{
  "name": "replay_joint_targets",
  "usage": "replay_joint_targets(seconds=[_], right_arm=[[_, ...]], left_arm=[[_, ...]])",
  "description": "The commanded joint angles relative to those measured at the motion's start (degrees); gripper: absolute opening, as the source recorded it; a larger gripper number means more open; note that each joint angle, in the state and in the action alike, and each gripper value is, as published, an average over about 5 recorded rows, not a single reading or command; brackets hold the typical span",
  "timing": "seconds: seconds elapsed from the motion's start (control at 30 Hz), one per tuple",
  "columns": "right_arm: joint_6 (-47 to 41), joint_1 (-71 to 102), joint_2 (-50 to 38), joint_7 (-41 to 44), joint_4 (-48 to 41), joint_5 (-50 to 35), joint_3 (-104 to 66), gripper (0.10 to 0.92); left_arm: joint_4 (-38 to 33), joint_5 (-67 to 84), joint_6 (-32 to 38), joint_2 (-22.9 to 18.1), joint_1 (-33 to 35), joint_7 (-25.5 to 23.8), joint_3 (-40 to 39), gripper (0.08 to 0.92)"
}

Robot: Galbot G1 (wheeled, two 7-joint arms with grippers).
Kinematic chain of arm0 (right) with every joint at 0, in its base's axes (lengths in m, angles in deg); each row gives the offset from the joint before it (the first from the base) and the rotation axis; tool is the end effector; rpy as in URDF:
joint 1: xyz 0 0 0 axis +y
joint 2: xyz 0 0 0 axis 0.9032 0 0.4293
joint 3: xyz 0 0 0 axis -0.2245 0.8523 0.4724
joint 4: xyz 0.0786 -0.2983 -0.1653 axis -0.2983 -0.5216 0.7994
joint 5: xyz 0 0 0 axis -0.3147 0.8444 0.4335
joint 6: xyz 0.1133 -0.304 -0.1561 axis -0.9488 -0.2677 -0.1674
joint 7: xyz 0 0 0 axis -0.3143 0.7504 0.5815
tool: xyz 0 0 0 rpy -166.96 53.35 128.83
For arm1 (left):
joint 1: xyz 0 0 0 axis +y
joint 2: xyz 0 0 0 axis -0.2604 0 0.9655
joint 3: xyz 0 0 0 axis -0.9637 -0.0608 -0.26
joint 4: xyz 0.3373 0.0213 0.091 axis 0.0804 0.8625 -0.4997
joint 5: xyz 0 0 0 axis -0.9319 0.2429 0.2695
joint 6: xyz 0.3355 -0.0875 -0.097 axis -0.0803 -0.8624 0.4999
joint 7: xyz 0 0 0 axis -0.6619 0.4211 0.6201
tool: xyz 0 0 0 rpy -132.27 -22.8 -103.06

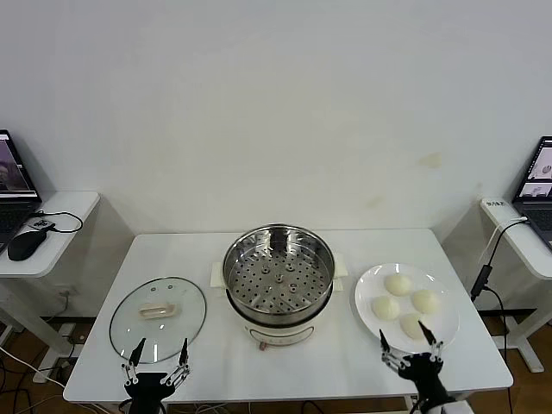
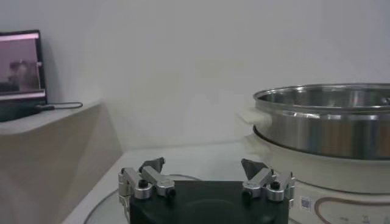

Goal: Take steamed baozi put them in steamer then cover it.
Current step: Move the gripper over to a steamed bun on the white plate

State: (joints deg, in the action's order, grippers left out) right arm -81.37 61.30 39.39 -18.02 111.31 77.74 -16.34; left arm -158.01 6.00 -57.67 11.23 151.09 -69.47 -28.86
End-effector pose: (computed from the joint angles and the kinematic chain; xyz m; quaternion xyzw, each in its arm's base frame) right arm 0.1637 -0.1247 -0.3091 0.0252 -0.9695 0.2312 0.0779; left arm 0.1032 0.0469 -0.3227 0.0237 -0.9953 -0.0591 0.0732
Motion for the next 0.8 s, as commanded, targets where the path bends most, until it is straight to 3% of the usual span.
replay_joint_targets(seconds=[0.03, 0.2, 0.37, 0.6, 0.8], right_arm=[[-2.1, -3.0, -3.3, -1.9, -0.1, 8.1, -2.0, 0.823], [-5.8, -10.1, -12.2, 3.0, -5.0, 15.9, -3.5, 0.823], [-7.1, -18.6, -22.2, 14.4, -12.3, 20.6, -2.4, 0.823], [-4.8, -31.5, -36.0, 32.1, -21.9, 20.9, 4.9, 0.823], [-3.2, -46.3, -44.1, 45.2, -29.6, 15.9, 20.2, 0.823]], left_arm=[[-0.6, -1.6, -1.7, 0.1, -1.0, -0.4, 0.2, 0.823], [-0.4, -1.7, -1.7, -0.1, -1.8, -0.2, 0.6, 0.823], [-0.3, -2.7, -1.8, -0.6, -2.3, -0.2, 1.0, 0.823], [0.3, -3.7, -1.5, -1.0, -2.4, -0.2, 1.2, 0.823], [0.8, -3.5, -1.3, -1.0, -2.5, -0.1, 2.0, 0.823]])
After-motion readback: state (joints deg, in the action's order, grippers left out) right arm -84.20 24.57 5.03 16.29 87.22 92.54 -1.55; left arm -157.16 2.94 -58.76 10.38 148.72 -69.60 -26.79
